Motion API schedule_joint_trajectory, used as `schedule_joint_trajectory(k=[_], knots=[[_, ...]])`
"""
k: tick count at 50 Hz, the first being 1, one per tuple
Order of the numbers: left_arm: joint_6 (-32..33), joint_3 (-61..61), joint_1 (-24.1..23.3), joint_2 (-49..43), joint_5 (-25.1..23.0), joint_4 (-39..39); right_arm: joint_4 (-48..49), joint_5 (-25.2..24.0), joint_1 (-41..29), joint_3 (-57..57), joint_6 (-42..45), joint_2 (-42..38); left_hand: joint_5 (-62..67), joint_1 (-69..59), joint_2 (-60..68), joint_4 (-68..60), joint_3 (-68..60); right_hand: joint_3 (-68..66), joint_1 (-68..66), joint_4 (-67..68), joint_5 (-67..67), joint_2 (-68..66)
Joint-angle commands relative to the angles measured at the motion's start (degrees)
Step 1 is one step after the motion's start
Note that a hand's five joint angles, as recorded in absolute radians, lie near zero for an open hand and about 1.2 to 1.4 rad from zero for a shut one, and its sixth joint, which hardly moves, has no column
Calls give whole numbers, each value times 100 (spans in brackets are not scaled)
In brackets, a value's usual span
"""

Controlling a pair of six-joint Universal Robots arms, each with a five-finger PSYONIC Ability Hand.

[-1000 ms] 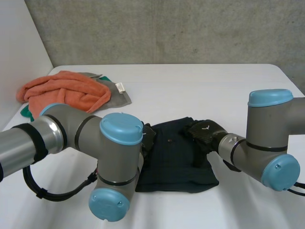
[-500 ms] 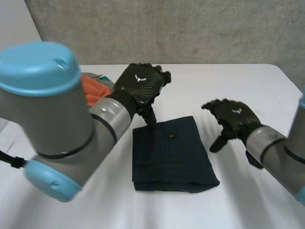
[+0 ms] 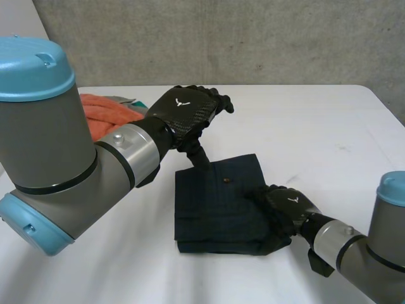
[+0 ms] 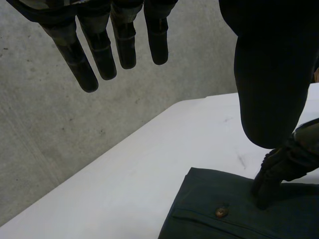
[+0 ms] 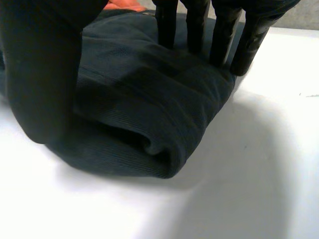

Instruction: Fold the laundry.

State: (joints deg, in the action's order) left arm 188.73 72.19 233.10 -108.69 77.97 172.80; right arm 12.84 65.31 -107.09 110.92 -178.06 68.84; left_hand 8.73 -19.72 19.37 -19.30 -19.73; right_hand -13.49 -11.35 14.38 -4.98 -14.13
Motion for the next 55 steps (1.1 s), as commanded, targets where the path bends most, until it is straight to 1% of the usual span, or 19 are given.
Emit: schedule_joint_trajectory(k=[1, 3, 5, 12, 15, 16, 22, 25, 26, 28, 29, 33, 34, 36, 37, 41, 48, 53, 55], knots=[[-3, 50, 7, -21, -19, 8, 61, 430, -172, -492, 79, -450, 107, -8, 43, -51, -7, -3632, -3846, 3543, -3484, -3568], [-3, 68, 7, -21, -19, 17, 78, 474, -181, -589, 79, -494, 107, -8, 43, -51, -7, -5503, -5717, 5414, -5354, -5439], [-3, 76, 7, -21, -19, 17, 105, 509, -172, -720, 79, -556, 90, 9, 26, -34, 10, -6645, -6859, 6556, -6497, -6581], [-3, 76, 16, -29, -19, 26, 193, 536, -76, -1573, 140, -714, 73, 25, 9, -17, 27, -6651, -6865, 6562, -6502, -6587], [-3, 76, 16, -29, -19, 35, 175, 553, 152, -2073, 228, -977, 90, 9, 26, -34, 10, -6651, -6865, 6562, -6502, -6587], [-3, 68, 16, -29, -19, 35, 149, 571, 344, -2397, 263, -1161, 73, 25, 9, -17, 27, -6651, -6865, 6562, -6502, -6587], [6, -29, 16, -64, -10, 61, -79, 650, 671, -3751, 254, -1873, 90, 9, 26, -34, 10, -6651, -6865, 6562, -6502, -6587], [6, -82, 16, -117, -1, 70, -246, 939, 794, -4533, 254, -2269, 90, 9, 26, -34, 10, -6651, -6865, 6562, -6502, -6587], [6, -108, 16, -135, -1, 70, -308, 1158, 873, -4997, 263, -2514, 90, 9, 26, -34, 10, -6651, -6865, 6562, -6502, -6587], [6, -169, 16, -196, -1, 79, -378, 1387, 1022, -5508, 263, -2796, 90, 9, 26, -34, 10, -6651, -6865, 6562, -6502, -6587], [6, -204, 16, -231, -1, 96, -500, 1527, 1162, -6016, 263, -3102, 90, 9, 26, -34, 10, -6651, -6865, 6562, -6502, -6587], [6, -284, 7, -319, 8, 96, -931, 1669, 1357, -7170, 254, -3780, 90, 9, 26, -34, 10, -6651, -6865, 6562, -6502, -6587], [6, -301, 7, -337, 8, 96, -1106, 1713, 1418, -7677, 254, -4078, 90, 9, 26, -34, 10, -6651, -6865, 6562, -6502, -6587], [6, -319, -2, -381, 8, 96, -1257, 1871, 1497, -8216, 254, -4378, 107, -8, 43, -51, -7, -6651, -6865, 6562, -6502, -6587], [6, -328, -2, -390, 8, 96, -1327, 2046, 1611, -8592, 263, -4588, 107, -8, 43, -51, -7, -6651, -6865, 6562, -6502, -6587], [6, -345, -2, -451, 8, 105, -1389, 2258, 1962, -9297, 272, -4985, 124, -25, 60, -68, -24, -6651, -6865, 6562, -6502, -6587], [6, -389, -2, -548, 17, 105, -1363, 2346, 2367, -9729, 272, -5311, 157, -59, 93, -101, -57, -6651, -6865, 6562, -6502, -6587], [6, -416, -2, -592, 25, 105, -1354, 2653, 2569, -9958, 342, -5513, 191, -92, 127, -135, -91, -6651, -6865, 6562, -6502, -6587], [6, -433, -2, -609, 34, 105, -1354, 2680, 2605, -9985, 412, -5522, 208, -109, 144, -152, -108, -6651, -6865, 6562, -6502, -6587]])
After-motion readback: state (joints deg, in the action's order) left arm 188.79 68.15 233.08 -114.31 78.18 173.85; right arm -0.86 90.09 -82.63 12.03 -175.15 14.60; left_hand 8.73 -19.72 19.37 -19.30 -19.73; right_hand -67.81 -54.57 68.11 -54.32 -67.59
